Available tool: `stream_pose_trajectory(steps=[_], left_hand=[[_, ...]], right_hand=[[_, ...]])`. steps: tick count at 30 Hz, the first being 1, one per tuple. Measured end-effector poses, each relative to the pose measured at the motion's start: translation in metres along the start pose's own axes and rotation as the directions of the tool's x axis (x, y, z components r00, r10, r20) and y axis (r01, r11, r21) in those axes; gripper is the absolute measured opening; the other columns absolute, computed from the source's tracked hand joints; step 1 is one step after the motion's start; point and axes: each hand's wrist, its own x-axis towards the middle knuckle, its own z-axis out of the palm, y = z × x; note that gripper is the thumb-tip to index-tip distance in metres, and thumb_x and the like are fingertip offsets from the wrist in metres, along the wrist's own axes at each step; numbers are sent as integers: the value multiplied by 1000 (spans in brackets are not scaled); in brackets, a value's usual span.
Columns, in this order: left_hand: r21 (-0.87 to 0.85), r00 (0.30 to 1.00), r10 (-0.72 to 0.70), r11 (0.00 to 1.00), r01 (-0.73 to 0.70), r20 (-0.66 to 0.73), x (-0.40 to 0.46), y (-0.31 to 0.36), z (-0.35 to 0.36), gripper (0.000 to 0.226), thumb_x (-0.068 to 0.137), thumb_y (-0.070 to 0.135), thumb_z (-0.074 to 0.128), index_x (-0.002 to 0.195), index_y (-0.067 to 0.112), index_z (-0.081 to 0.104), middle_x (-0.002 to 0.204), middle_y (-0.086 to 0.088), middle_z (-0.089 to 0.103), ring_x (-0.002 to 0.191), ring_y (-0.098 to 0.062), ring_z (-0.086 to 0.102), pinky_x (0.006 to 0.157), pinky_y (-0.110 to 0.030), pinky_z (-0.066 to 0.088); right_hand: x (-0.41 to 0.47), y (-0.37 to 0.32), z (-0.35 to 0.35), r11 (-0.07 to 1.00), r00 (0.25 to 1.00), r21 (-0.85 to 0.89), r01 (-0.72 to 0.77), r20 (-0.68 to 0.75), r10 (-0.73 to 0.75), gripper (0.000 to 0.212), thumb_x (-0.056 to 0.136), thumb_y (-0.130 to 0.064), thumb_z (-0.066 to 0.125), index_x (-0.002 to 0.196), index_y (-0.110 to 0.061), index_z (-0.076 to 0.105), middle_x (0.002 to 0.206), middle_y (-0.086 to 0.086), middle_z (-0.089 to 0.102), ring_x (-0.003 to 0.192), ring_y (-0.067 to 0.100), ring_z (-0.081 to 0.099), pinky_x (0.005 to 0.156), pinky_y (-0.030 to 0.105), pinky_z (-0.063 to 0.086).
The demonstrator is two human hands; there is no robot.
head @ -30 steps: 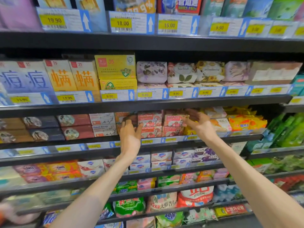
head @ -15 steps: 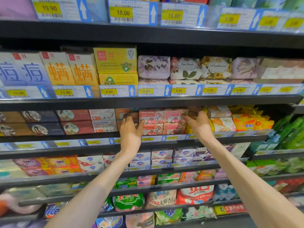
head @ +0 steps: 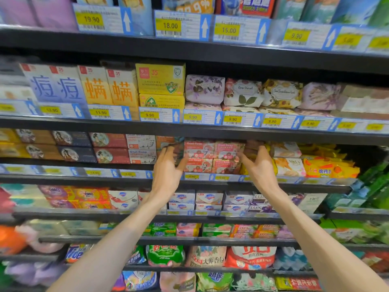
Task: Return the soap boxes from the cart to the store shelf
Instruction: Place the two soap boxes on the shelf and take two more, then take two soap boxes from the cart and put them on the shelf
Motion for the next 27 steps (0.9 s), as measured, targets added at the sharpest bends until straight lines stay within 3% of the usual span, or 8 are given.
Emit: stream_pose_trajectory(steps=[3, 7, 11, 14, 17, 23, 27], left_hand=[[65, 999, 32, 997, -30, -38, -15, 4, -13, 45, 97, 34, 65, 136, 15, 54, 134, -3, 58, 120, -23, 58, 99, -38, 51], [184, 999, 27, 983, -21, -31, -49, 3, -29, 43, 101, 37, 58, 138, 17, 50, 135, 1, 53, 128, -18, 49, 101, -36, 47], [285, 997, 56, 958, -40, -49, -96, 8, -54, 40, 100, 33, 59, 138, 21, 53, 131, 5, 54, 125, -16, 50, 103, -37, 47], [384, 998, 59, 922, -41, -34, -142, 1, -76, 38, 97, 32, 62, 132, 17, 58, 124, 1, 58, 117, -22, 55, 98, -40, 48], [484, 998, -23, 874, 45, -52, -189, -14, -104, 40, 96, 36, 63, 130, 17, 59, 124, -1, 61, 120, -24, 55, 102, -42, 46], [576, 958, -240, 766, 286, -157, -285, -48, -196, 53, 91, 52, 55, 129, 16, 61, 124, -4, 63, 119, -28, 58, 102, -44, 48], [633, 906, -350, 651, 419, -238, -342, -60, -267, 58, 88, 51, 53, 125, 9, 64, 121, -13, 65, 116, -34, 60, 99, -43, 49]], right_hand=[[-11, -2, -13, 977, 977, -18, 212, -15, -212, 23, 94, -30, 68, 107, -25, 49, 97, -11, 56, 86, -5, 57, 69, 8, 45], [-24, 0, -17, 914, 913, -119, 389, 181, -365, 25, 95, -33, 64, 116, -25, 54, 100, -10, 58, 85, 5, 59, 70, 22, 50], [-41, -4, -3, 780, 729, -87, 620, 431, -532, 29, 96, -39, 58, 121, -24, 57, 113, -9, 61, 106, 11, 58, 87, 30, 51], [-63, -10, 14, 719, 607, -21, 695, 553, -571, 34, 98, -38, 56, 128, -22, 56, 122, -4, 62, 115, 15, 58, 91, 35, 52], [-93, -26, 37, 682, 498, 47, 729, 647, -577, 42, 99, -43, 52, 135, -24, 52, 131, -3, 60, 121, 18, 58, 93, 40, 52], [-159, -98, 105, 521, 232, 203, 829, 723, -650, 50, 98, -50, 53, 143, -30, 46, 139, 1, 59, 124, 23, 57, 96, 40, 51], [-216, -164, 158, 436, 69, 322, 840, 735, -675, 52, 96, -42, 59, 141, -19, 51, 136, 7, 59, 125, 27, 56, 102, 38, 45]])
